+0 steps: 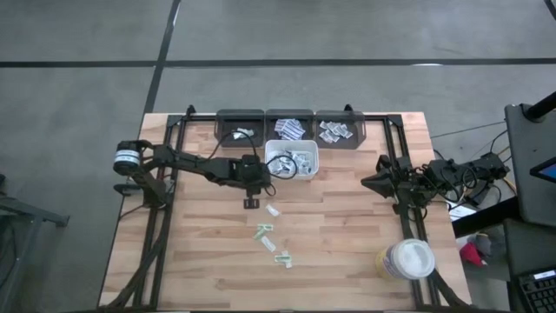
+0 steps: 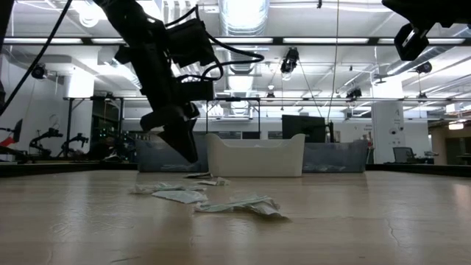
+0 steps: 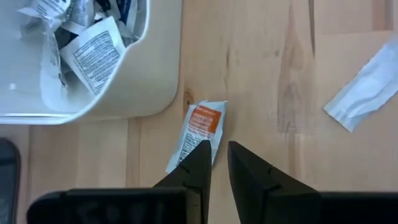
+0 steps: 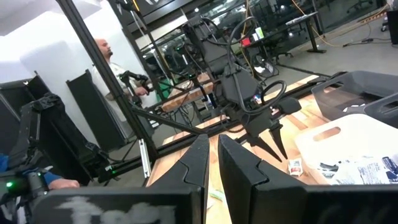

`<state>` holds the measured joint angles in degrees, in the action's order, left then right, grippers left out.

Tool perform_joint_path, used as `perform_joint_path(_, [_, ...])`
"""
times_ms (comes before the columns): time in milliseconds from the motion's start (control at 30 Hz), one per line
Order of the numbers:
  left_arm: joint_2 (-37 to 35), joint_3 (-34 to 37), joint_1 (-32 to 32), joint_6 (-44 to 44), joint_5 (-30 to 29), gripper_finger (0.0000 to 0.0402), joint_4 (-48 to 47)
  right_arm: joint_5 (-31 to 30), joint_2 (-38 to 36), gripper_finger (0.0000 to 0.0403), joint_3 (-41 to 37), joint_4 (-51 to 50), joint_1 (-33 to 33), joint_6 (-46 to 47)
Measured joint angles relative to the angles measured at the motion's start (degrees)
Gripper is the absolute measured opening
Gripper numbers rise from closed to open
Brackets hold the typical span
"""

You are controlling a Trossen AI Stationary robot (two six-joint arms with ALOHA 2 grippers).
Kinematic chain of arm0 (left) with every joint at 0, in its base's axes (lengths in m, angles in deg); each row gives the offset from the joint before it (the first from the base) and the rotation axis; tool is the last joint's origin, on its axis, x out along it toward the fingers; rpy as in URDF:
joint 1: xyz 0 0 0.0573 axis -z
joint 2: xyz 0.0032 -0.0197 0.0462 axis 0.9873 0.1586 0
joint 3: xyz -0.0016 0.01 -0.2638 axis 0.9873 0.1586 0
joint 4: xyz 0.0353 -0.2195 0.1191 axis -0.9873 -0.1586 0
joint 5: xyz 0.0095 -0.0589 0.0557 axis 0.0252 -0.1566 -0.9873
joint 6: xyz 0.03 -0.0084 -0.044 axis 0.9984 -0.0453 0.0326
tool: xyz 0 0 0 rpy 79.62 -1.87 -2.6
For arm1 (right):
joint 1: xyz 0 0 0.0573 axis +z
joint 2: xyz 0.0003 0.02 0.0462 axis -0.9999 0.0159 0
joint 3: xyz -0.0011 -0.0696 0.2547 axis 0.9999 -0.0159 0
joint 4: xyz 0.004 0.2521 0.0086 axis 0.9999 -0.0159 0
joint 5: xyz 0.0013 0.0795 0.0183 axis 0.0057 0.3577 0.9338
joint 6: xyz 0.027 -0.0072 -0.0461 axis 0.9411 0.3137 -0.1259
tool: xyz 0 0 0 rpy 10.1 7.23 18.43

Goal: Pick & Place First Aid Supplies
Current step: Put the orange ointment pack into the right black bin

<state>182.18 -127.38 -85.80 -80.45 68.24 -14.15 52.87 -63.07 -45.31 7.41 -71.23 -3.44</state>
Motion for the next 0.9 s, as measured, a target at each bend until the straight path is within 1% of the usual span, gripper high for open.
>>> perform_joint_path(167, [0.0, 0.02, -0.54, -0.34, -0.09, 0.0058, 0.51, 0.01, 0.0, 0.0034, 0.0, 0.04, -0.01, 0.0])
perform_joint_path(333, [-0.01, -0.49, -0.46, -3.4, 0.52, 0.0058, 0.56, 0.01, 0.0, 0.0034, 0.0, 0.21, 0.0, 0.17])
perform_joint_path(467, [-0.09, -0.66, -0.46, -13.47, 0.63, 0.0058, 0.59, 0.01, 0.0, 0.0034, 0.0, 0.26, -0.01, 0.17])
perform_joint_path(533, [-0.1, -0.33, -0.47, -16.58, 0.6, 0.0058, 0.36, 0.0, 0.0, 0.0034, 0.0, 0.26, 0.0, 0.19])
perform_joint_path(633, [-0.13, 0.31, -0.46, -17.25, 1.07, 0.0058, -1.36, 0.01, 0.0, 0.0034, 0.0, 0.31, -0.01, 0.2])
perform_joint_path(767, [-0.13, 0.37, -0.46, -17.12, 3.94, 0.0061, -2.82, 0.01, 0.0, 0.0034, 0.0, 0.33, 0.0, 0.2])
perform_joint_path(833, [-0.12, 0.44, -0.46, -16.24, 5.47, 0.0074, -3.09, 0.01, 0.0, 0.0034, 0.0, 0.35, -0.01, 0.2])
perform_joint_path(900, [-0.13, 0.44, -0.44, -14.86, 6.1, 0.0096, -3.03, 0.01, 0.0, 0.0034, 0.0, 0.35, -0.01, 0.2])
